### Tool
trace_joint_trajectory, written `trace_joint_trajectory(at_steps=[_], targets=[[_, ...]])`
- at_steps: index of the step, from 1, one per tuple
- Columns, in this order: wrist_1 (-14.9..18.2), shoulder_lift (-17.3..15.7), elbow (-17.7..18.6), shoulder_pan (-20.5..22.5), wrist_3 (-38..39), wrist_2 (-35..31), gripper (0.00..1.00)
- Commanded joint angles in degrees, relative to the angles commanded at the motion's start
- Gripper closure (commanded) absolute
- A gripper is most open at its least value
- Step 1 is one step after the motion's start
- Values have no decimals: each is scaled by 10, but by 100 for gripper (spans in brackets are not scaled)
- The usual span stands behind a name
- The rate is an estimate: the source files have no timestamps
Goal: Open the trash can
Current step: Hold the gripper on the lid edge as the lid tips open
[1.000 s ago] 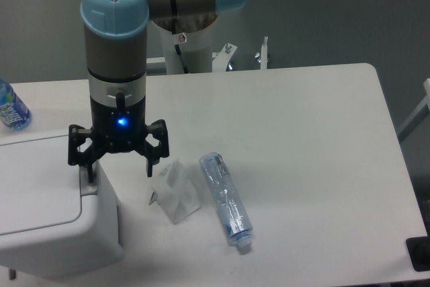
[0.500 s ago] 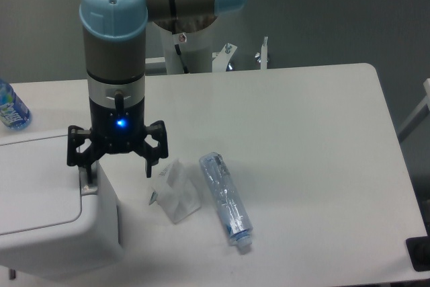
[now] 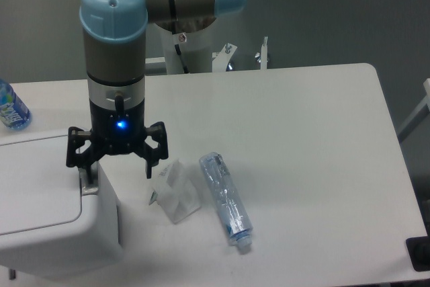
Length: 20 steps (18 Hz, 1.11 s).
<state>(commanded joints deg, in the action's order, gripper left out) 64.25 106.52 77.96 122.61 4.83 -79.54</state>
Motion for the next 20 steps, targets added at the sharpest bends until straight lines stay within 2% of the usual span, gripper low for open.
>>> trace_joint_trajectory(at_steps=[14, 17, 20], targets=[[0, 3, -1, 1, -1, 0, 0], [-1, -3, -10, 1, -8, 0, 0], [-1, -11, -39, 10, -12, -1, 0]])
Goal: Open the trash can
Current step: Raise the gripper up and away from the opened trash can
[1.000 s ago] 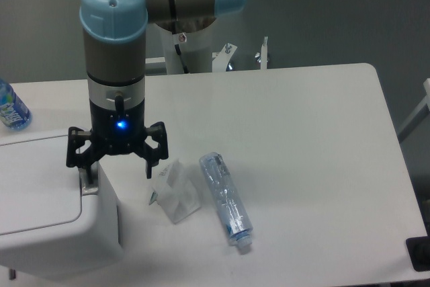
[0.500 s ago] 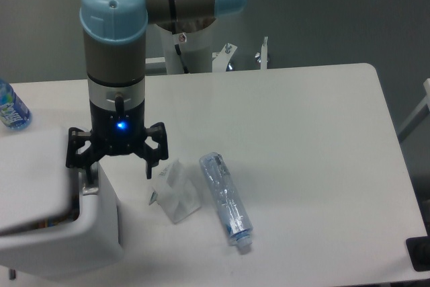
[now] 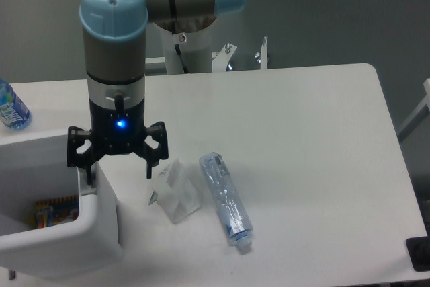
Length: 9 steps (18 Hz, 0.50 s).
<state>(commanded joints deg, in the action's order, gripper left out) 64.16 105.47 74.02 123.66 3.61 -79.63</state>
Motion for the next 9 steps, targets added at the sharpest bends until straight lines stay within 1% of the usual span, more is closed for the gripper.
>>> trace_joint_trajectory(at_steps=[3, 4, 7, 8, 9], targets=[[3, -3, -31, 28, -26, 0, 0], [8, -11, -36, 39, -40, 0, 0], [11, -34, -36, 69, -87, -2, 0], [23, -40, -37, 86, -115, -5, 0], [43, -47, -36, 106, -146, -12, 0]])
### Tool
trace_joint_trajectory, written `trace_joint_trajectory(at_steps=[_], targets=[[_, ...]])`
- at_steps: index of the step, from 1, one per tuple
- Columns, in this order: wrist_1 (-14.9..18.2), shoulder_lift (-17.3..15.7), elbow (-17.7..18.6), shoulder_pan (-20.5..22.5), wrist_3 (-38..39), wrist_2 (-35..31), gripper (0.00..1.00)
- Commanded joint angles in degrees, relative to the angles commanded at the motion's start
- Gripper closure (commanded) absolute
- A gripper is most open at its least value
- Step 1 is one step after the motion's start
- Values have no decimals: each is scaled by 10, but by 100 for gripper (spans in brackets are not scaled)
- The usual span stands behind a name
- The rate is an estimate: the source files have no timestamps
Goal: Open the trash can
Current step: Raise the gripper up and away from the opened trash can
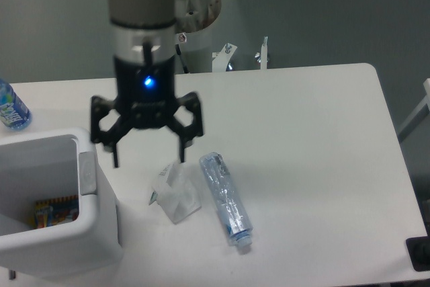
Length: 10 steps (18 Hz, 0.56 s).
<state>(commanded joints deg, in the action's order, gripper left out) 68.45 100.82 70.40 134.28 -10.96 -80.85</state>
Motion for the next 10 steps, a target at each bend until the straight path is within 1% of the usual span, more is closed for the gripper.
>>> trace_joint_trajectory(at_steps=[2, 4, 6, 8, 9, 10], targets=[[49, -18, 0, 22, -41, -2, 0], [84, -21, 3, 27, -86, -12, 0], [108, -26, 9, 41, -178, -38, 0], [131, -30, 18, 42, -257, -69, 0], [139, -31, 22, 42, -280, -82, 0], [140, -33, 27, 43, -289, -87, 0]])
